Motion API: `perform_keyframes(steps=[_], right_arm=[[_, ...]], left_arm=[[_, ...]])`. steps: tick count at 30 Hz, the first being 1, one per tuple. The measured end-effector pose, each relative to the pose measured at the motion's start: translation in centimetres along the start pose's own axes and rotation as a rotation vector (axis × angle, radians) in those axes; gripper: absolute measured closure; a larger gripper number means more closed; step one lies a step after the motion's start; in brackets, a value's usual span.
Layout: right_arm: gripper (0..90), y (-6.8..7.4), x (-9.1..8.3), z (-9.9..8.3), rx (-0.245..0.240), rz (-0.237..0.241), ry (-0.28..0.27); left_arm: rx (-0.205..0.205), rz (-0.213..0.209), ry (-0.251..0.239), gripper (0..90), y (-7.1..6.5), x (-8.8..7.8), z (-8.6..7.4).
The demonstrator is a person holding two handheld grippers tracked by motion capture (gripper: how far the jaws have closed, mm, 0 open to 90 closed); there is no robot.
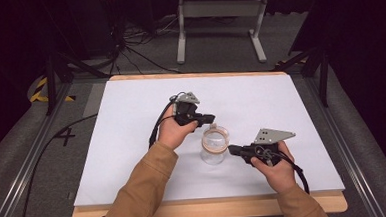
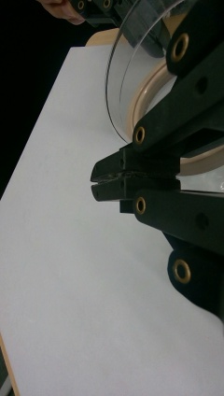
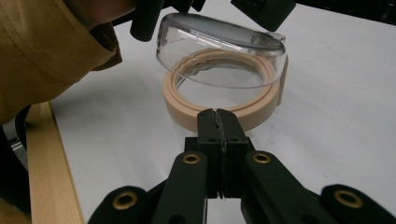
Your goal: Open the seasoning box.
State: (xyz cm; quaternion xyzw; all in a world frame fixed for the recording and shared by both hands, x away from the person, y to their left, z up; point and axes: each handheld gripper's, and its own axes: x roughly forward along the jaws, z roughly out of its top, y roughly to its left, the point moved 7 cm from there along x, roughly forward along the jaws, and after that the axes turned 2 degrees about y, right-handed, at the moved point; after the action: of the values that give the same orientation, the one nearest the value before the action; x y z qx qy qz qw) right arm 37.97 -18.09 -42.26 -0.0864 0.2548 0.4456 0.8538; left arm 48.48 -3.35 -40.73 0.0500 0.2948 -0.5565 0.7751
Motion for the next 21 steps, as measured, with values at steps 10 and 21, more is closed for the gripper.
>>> perform_keyframes(steps=[10,21], right_arm=[[90.0,-0.1,0.6,0.5,0.022,-0.001,-0.028],[90.0,-0.4,0.2,1.4,0.005,0.012,-0.051]], left_arm=[[-0.001,0.044,0.022,89.4,0.5,-0.4,-0.7],[-0.012,0.097,-0.02,88.1,0.3,-3.9,-1.2]])
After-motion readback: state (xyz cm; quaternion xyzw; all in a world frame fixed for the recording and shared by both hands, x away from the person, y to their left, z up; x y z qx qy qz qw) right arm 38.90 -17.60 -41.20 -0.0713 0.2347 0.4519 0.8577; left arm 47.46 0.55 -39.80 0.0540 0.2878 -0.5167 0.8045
